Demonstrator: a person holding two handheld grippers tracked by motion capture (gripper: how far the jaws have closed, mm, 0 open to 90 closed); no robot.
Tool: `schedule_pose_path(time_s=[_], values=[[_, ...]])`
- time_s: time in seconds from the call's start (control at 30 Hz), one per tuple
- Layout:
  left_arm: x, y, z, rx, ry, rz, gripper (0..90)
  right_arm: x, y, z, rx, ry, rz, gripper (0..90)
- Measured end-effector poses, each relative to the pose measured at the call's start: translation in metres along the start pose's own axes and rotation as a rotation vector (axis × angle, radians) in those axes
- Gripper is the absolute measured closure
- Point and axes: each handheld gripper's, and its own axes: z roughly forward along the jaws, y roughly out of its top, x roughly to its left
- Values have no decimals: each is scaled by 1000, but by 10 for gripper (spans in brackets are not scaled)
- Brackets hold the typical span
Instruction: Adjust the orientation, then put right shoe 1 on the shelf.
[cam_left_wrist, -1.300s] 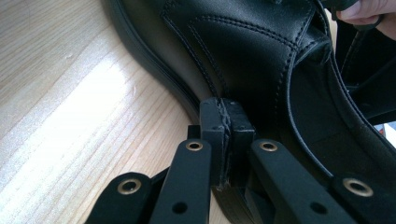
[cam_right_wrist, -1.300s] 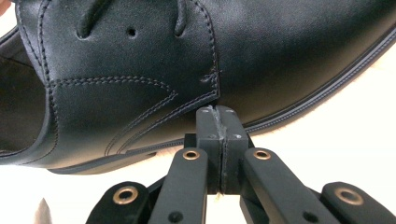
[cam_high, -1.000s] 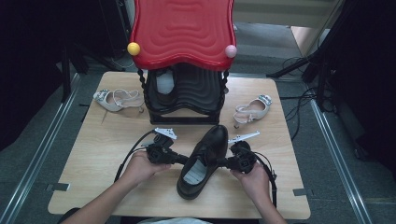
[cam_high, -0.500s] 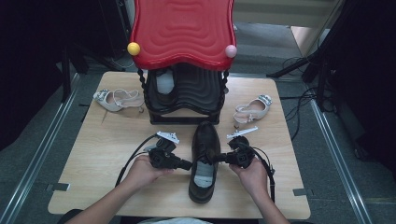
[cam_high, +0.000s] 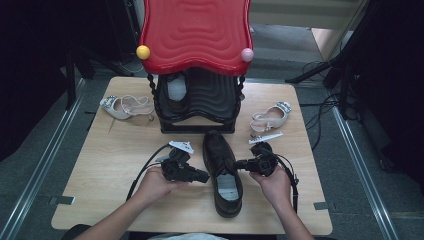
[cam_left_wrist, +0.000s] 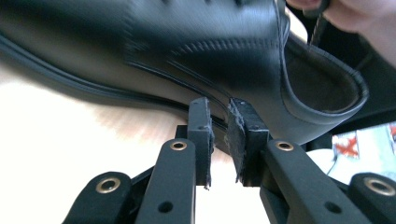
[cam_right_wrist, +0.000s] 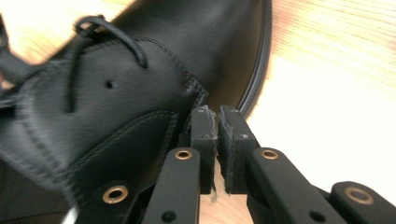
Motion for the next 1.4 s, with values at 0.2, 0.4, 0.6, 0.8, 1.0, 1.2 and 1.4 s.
schedule_pose_path(time_s=[0.2,0.4,0.6,0.8,1.0,1.2,1.4], values=[[5,3,-19,-31,34,-12,812,2,0,-9,-18,26,21,820],[8,7,-33,-47,32,-21,788,0,-2,-13,-10,53,49,800],[6,15,-45,-82,52,28,830,2,-1,-23,-17,70,69,765],[1,32,-61,-86,52,50,877,14,6,-40,-29,85,91,721],[-1,57,-82,-97,51,50,854,41,14,-50,11,82,52,643],[-7,85,-105,-124,39,79,834,68,20,-54,53,82,25,629],[-14,111,-124,-113,85,108,830,87,19,-50,80,75,-12,613]])
